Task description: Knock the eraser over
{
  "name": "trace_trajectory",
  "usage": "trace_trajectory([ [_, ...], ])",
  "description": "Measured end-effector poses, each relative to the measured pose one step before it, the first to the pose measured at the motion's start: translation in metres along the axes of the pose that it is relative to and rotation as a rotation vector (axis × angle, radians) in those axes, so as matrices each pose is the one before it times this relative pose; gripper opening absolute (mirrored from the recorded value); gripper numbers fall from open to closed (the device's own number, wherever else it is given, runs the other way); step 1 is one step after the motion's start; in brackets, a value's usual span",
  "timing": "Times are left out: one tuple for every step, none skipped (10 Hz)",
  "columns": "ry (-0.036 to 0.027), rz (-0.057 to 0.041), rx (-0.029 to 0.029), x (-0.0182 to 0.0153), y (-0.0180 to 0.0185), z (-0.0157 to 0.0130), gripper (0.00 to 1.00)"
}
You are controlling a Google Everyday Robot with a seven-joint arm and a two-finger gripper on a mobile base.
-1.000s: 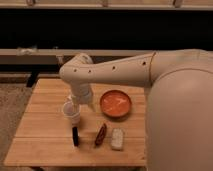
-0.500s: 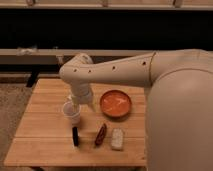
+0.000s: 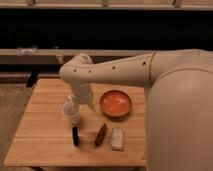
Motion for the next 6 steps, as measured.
trace_trajectory([
  [-0.00006,0.00006,0.00001,-0.00003,-0.00003,-0.00002,0.65],
  [0.00010,-0.00002,0.00002,0.00003,0.00001,0.00004,0.65],
  [0.00002,0.00005,-0.00003,-0.00001,-0.00002,-0.00001,0.65],
  [-0.00009,-0.00037,0.00030,0.00004,0.00002,0.00007,0.65],
  [-0.00004,-0.00109,0.00341,0.00083,-0.00051,0.00085,0.65],
  [-0.00974,0.00383,0.00693,0.00474,-0.00293,-0.00006,0.65],
])
